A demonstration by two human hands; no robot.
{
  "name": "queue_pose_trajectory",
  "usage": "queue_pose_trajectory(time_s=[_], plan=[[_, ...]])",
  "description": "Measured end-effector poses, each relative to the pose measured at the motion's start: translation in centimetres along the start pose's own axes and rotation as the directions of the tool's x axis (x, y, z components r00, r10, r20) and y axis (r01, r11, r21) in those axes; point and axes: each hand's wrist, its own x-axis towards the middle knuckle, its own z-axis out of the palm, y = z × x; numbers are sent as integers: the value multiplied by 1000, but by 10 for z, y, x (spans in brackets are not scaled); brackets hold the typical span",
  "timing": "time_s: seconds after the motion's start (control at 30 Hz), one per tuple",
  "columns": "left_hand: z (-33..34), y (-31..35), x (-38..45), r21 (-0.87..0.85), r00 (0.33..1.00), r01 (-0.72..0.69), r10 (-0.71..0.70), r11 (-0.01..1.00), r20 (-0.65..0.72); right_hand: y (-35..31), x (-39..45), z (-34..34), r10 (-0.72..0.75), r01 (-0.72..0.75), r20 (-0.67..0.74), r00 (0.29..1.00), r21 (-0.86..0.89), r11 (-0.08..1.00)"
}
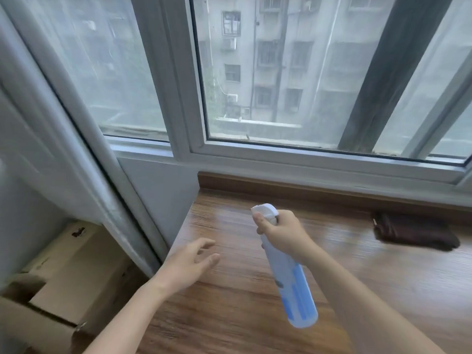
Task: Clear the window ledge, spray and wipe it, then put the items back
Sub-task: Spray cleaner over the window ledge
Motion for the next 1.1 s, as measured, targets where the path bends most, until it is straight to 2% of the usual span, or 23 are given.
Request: queue_pose_trajectory(time_s=[0.07, 0.27, 0.47, 0.63, 0.93, 1.1], plan=[[-15, -16, -8, -24, 1000, -14, 14, 1000, -13, -13, 16, 17, 52, -52, 14, 999, -26, 998], [-35, -41, -30, -95, 997, -47, 42, 994, -60, -47, 47, 42, 33, -36, -16, 999, -206, 978], [-42, -54, -38, -139, 997, -35, 24, 990, -77, -36, 57, 44, 94, -100, -65, 993, -98, 990], [-35, -51, -32, -156, 996, -60, 50, 986, -67, -19, 42, 17, 105, -128, -177, 979, -123, 984], [-7, -16, -1, -129, 991, -136, 134, 982, -29, 34, 9, -51, 189, -214, -346, 919, -37, 976], [12, 17, 9, -122, 985, -170, 172, 978, 6, 54, -15, -84, 220, -226, -367, 904, 27, 974]])
